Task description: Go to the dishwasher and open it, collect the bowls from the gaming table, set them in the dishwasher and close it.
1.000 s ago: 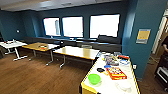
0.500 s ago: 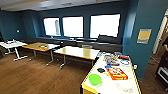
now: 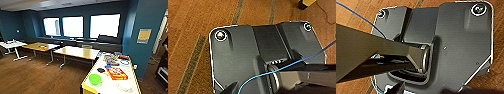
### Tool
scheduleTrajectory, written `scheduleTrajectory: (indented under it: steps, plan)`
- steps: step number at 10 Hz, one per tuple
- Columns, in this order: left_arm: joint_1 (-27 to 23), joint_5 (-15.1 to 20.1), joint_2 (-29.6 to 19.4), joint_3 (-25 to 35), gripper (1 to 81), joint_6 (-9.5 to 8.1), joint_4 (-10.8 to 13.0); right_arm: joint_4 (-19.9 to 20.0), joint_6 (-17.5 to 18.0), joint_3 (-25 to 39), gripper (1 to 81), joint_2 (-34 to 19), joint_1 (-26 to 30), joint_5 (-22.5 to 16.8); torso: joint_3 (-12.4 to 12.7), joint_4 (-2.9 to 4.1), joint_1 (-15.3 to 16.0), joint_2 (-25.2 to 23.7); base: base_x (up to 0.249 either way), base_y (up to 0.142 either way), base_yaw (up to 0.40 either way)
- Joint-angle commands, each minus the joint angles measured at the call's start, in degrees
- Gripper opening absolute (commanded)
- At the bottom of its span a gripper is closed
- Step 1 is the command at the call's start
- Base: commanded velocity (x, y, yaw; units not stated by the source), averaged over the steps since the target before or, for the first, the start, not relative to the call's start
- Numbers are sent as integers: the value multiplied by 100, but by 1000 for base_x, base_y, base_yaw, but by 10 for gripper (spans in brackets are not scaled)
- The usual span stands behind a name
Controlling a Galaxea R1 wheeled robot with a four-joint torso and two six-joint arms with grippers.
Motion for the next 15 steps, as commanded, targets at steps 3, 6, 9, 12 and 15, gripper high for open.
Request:
scheduleTrajectory:
  steps: [3,6,9,12,15]
  plan:
    - [-299,275,-73,16,811,49,27,-50,-16,26,811,-12,265,-258,0,0,0,0,0,0,-216]
    - [-299,275,-73,16,811,49,1,-50,-16,26,811,-12,273,-259,0,0,0,0,0,0,-227]
    - [-307,275,-64,16,811,41,9,-50,-16,26,811,-12,274,-259,0,0,-2,0,0,0,-244]
    - [-299,275,-64,16,811,49,9,-59,-16,26,811,-12,283,-259,0,0,-2,0,0,0,-259]
    - [-299,275,-64,16,811,49,27,-59,-16,26,811,-3,291,-259,0,0,-2,0,0,0,-275]
